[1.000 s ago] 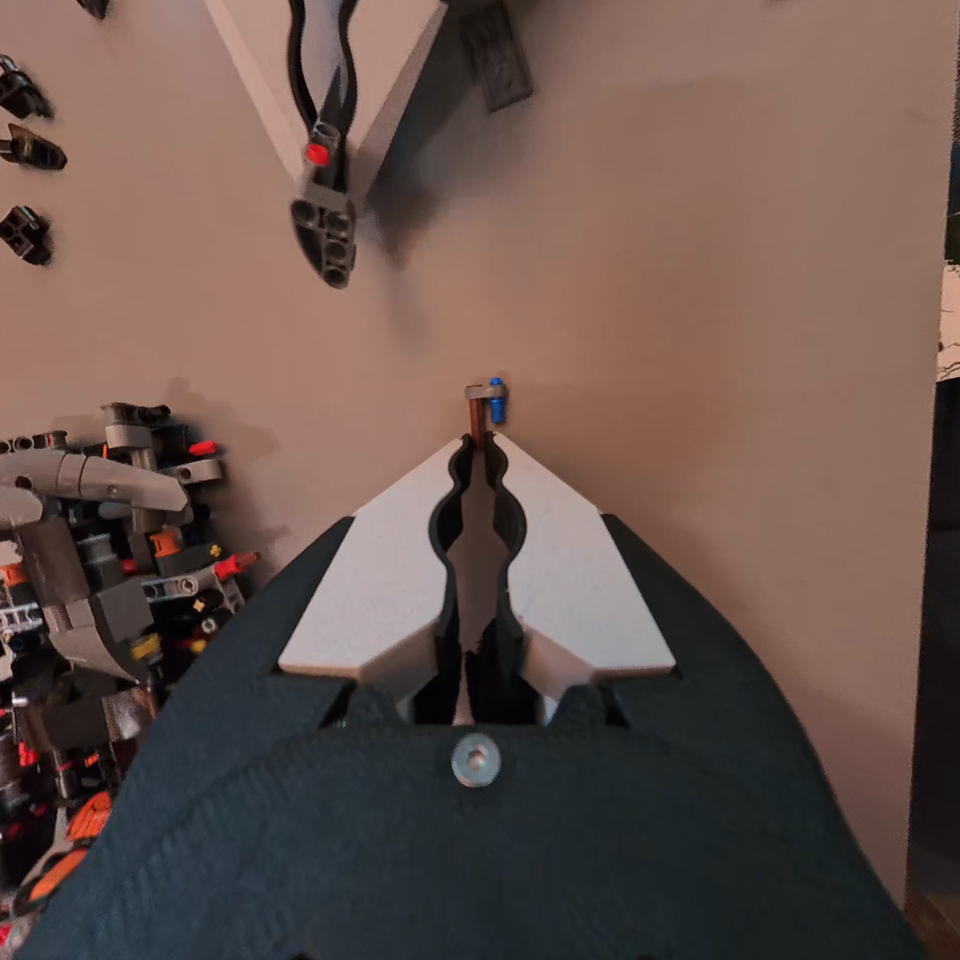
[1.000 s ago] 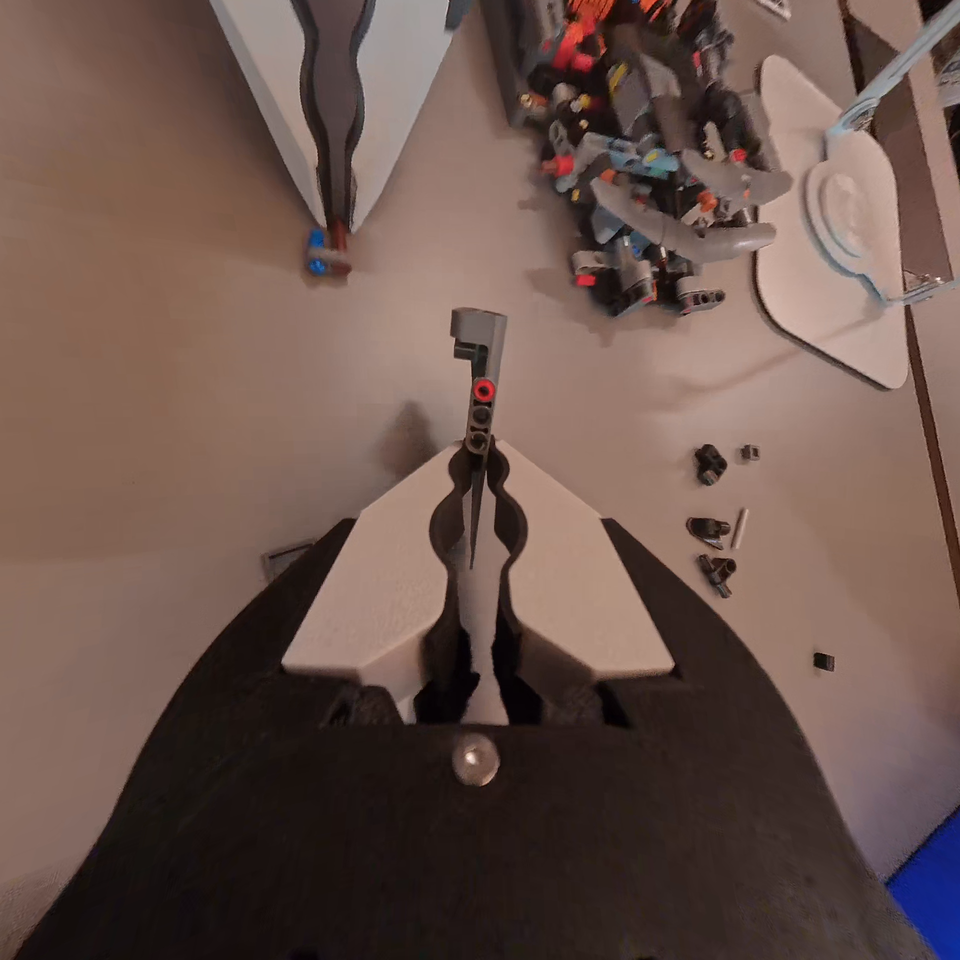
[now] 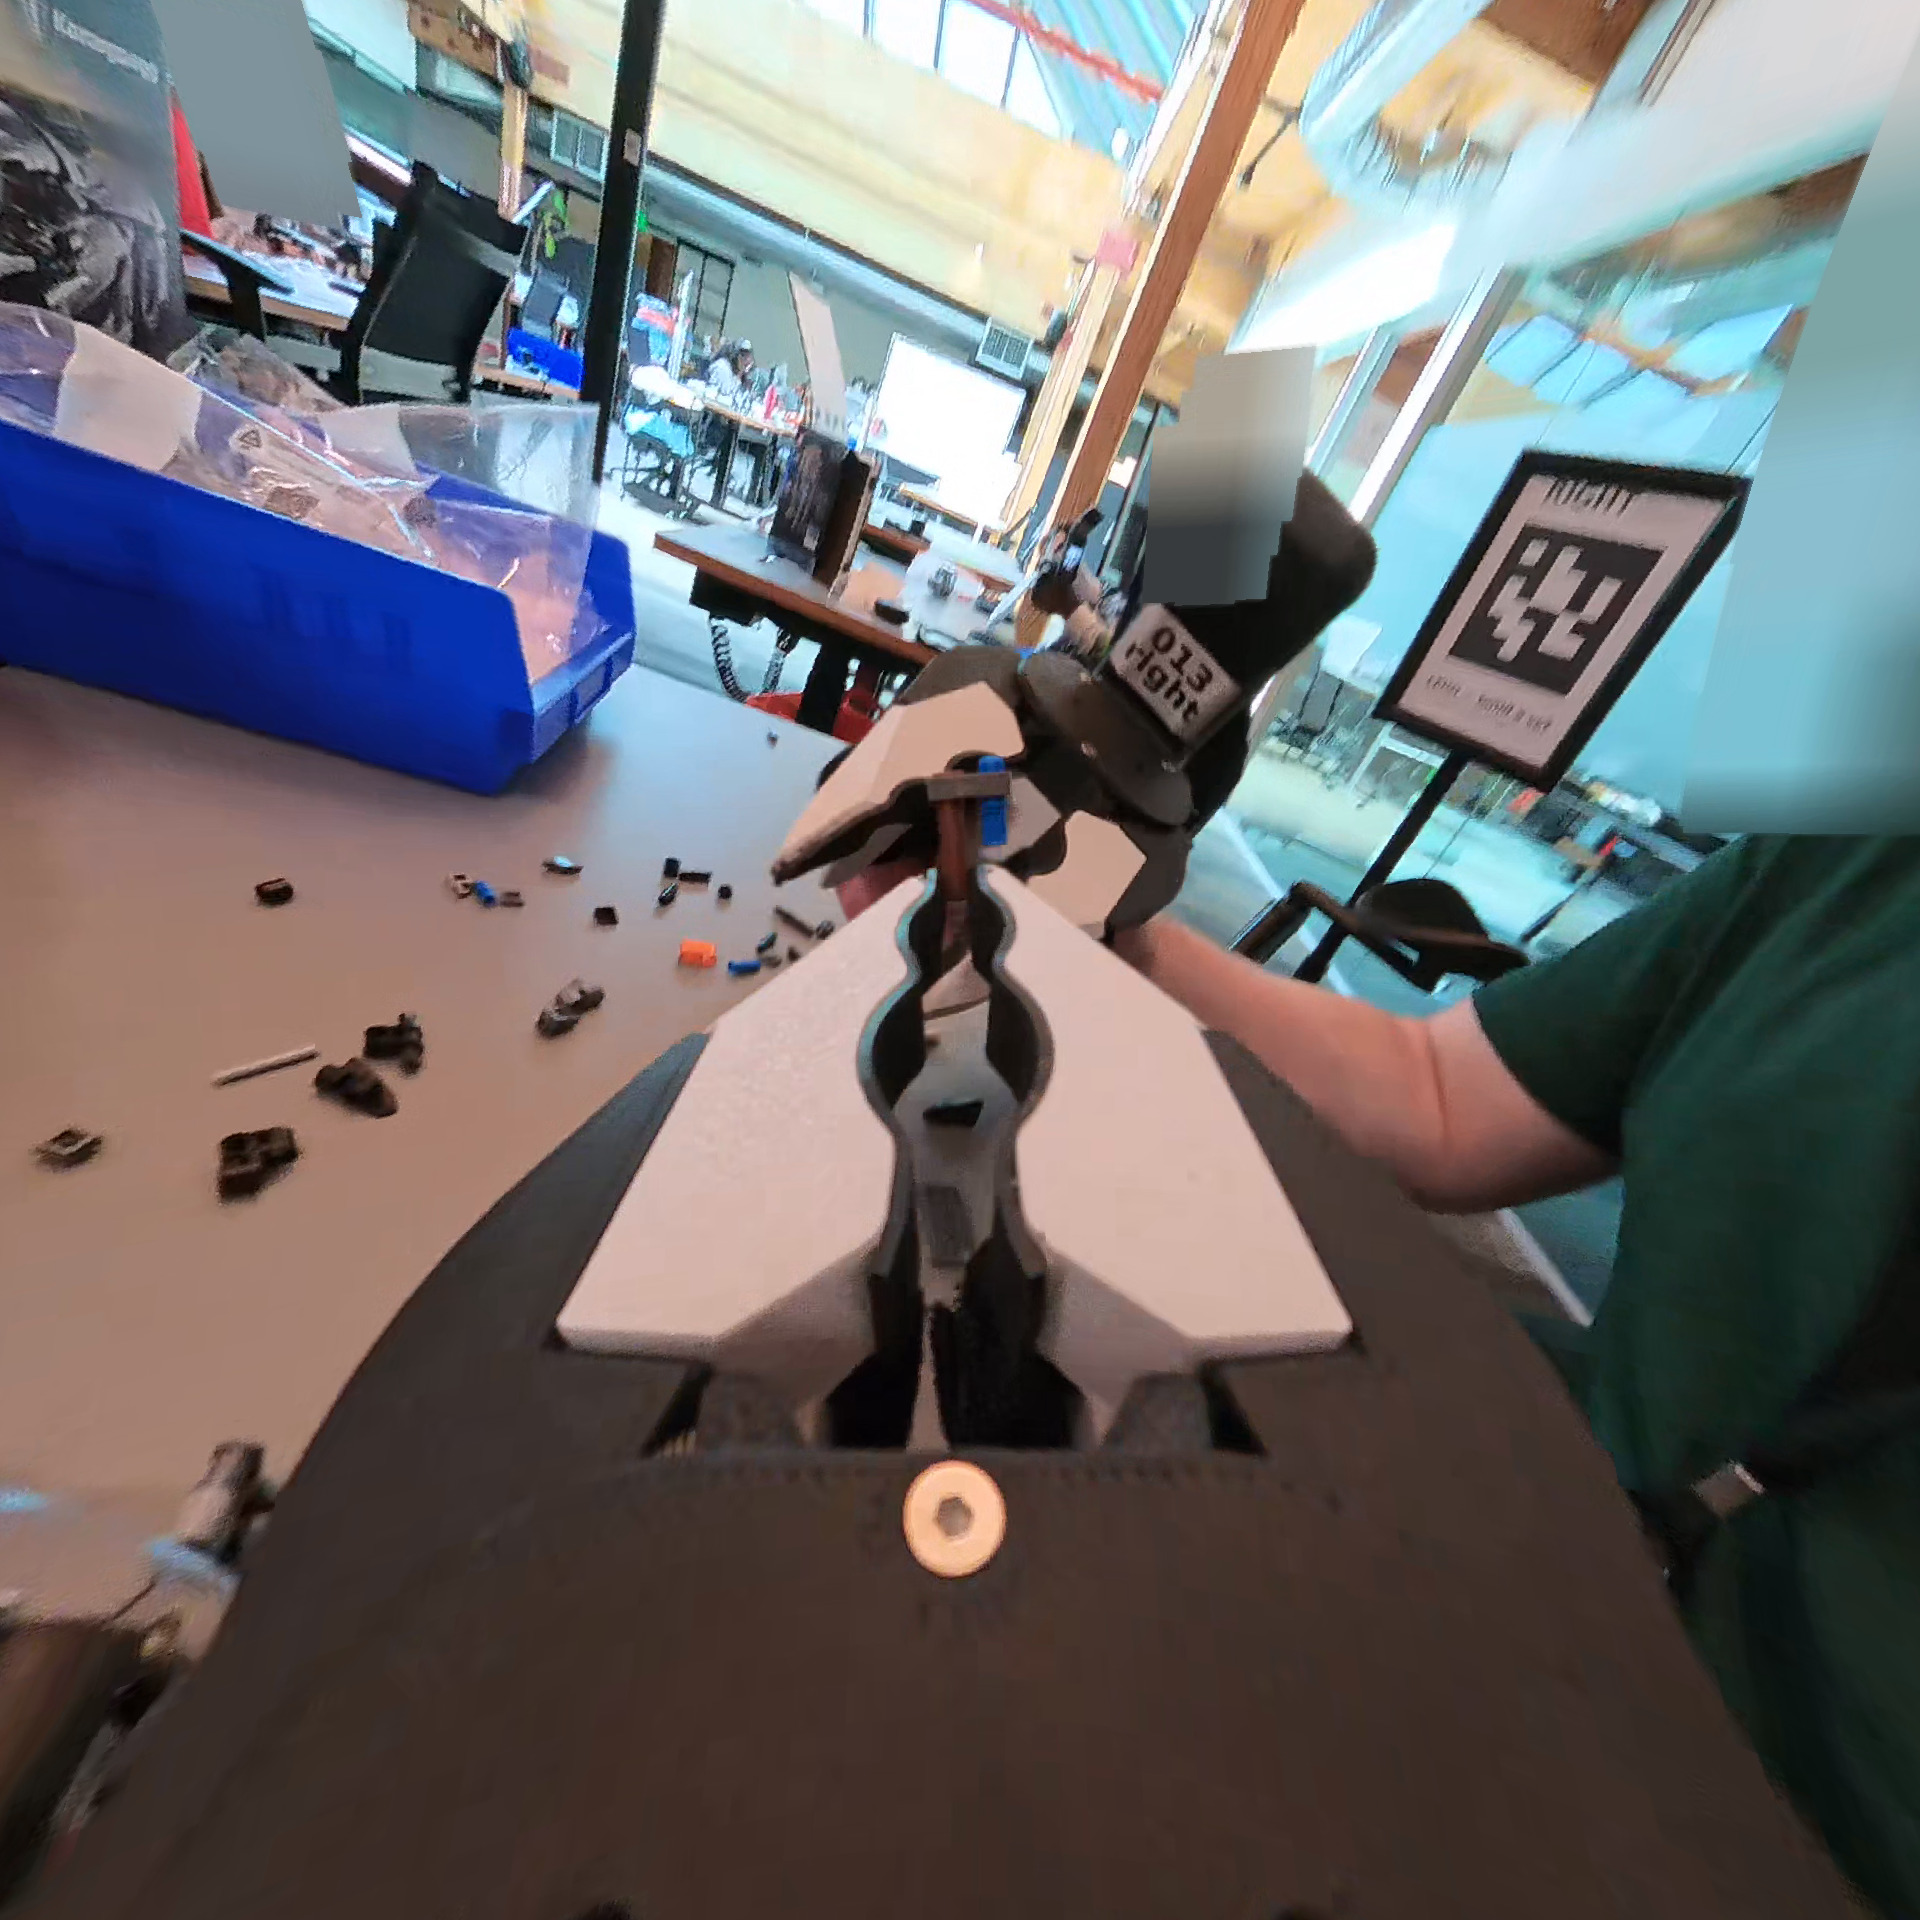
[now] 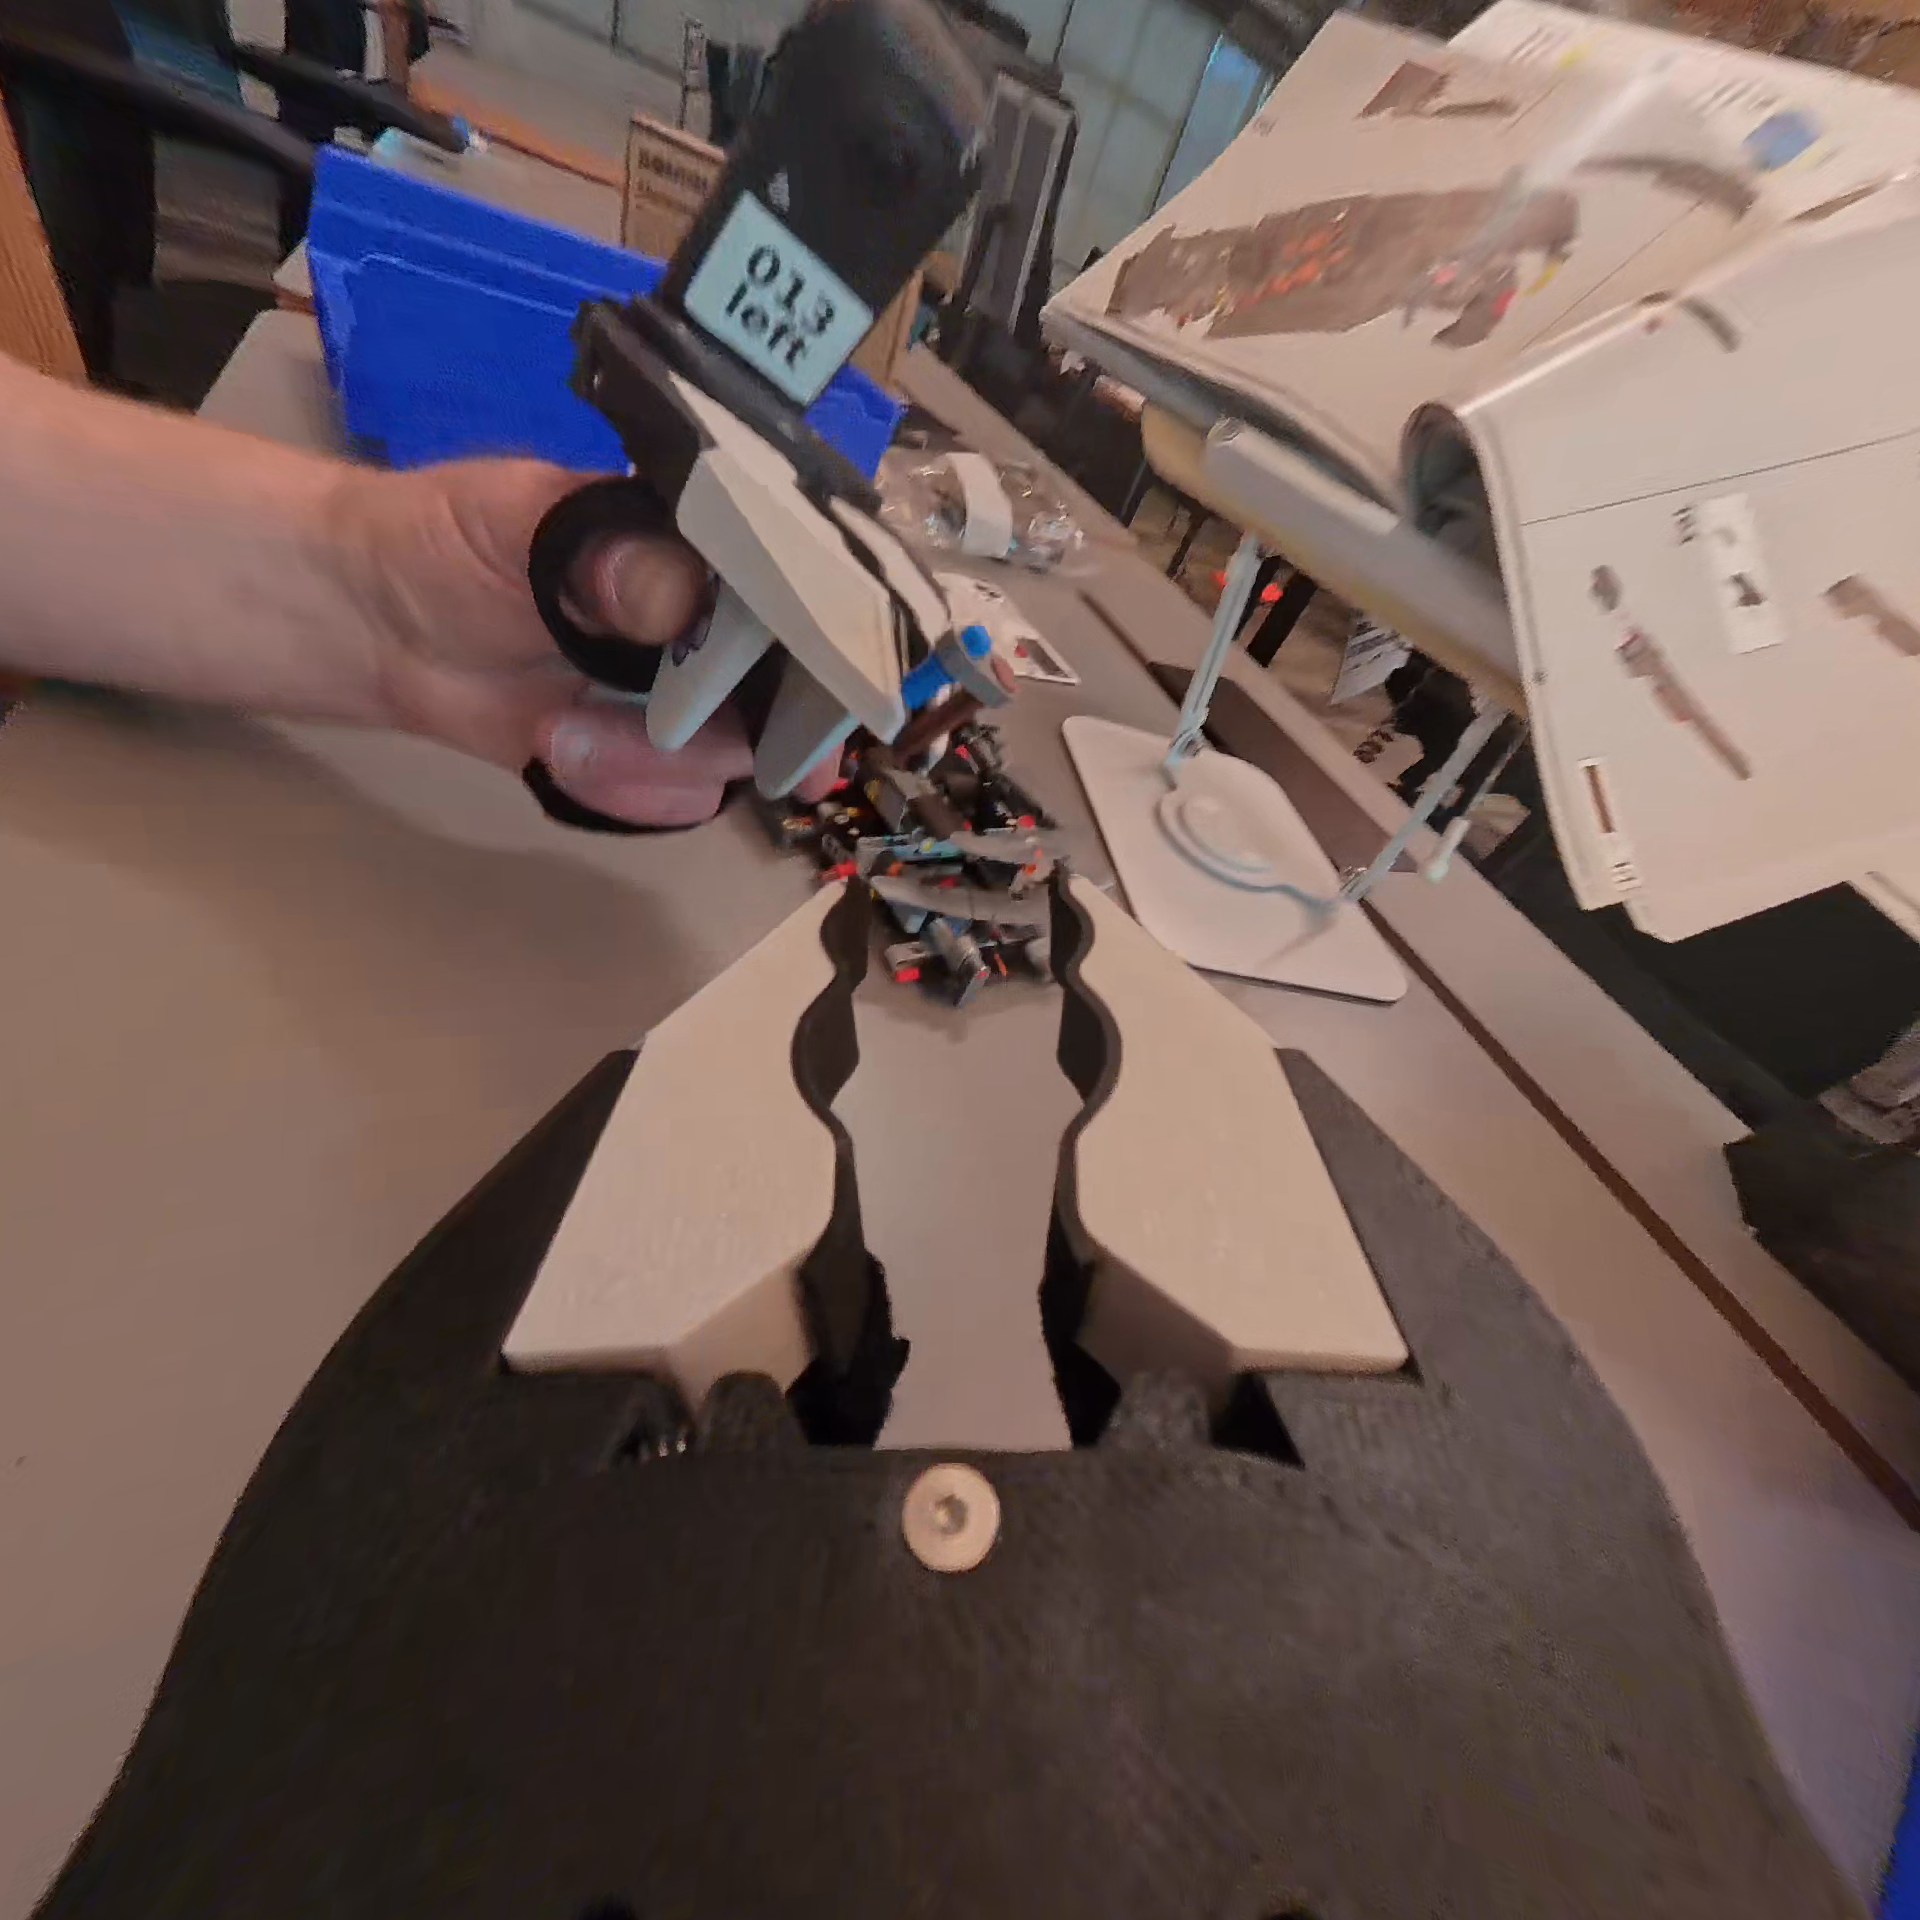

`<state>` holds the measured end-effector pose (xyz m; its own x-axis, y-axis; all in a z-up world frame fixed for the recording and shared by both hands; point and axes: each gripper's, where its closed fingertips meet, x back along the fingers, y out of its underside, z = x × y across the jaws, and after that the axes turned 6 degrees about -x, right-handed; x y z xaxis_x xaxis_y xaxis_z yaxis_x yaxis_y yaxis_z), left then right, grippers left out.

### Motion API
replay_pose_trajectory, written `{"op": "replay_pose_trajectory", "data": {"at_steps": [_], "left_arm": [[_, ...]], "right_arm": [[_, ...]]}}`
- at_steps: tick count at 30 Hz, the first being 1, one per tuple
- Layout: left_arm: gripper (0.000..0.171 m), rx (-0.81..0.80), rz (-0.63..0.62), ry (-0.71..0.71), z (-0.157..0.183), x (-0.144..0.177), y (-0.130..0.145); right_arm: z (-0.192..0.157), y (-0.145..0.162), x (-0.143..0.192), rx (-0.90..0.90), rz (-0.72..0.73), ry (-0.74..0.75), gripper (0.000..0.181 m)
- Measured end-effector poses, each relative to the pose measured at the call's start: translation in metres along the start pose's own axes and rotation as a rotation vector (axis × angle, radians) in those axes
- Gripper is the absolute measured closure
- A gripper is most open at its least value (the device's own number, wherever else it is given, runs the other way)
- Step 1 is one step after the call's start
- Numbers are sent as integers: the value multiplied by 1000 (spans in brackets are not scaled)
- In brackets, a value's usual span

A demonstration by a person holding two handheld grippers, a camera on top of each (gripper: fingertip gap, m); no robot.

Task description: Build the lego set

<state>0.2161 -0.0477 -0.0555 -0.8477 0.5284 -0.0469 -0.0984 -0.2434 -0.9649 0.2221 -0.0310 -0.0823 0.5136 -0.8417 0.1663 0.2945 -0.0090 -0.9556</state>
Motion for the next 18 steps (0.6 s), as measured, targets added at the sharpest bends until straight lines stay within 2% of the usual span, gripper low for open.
{"op": "replay_pose_trajectory", "data": {"at_steps": [3,7,13,18], "left_arm": [[170,47,69,2,-6,-8,-6],[170,110,99,11,-12,-16,-6],[170,144,135,-54,-23,-22,-2],[169,188,166,-31,-21,-30,0]], "right_arm": [[7,-4,2,17,18,53,146],[11,-12,5,37,50,100,138],[17,-12,7,118,15,196,157],[21,-9,7,125,-10,237,164]]}}
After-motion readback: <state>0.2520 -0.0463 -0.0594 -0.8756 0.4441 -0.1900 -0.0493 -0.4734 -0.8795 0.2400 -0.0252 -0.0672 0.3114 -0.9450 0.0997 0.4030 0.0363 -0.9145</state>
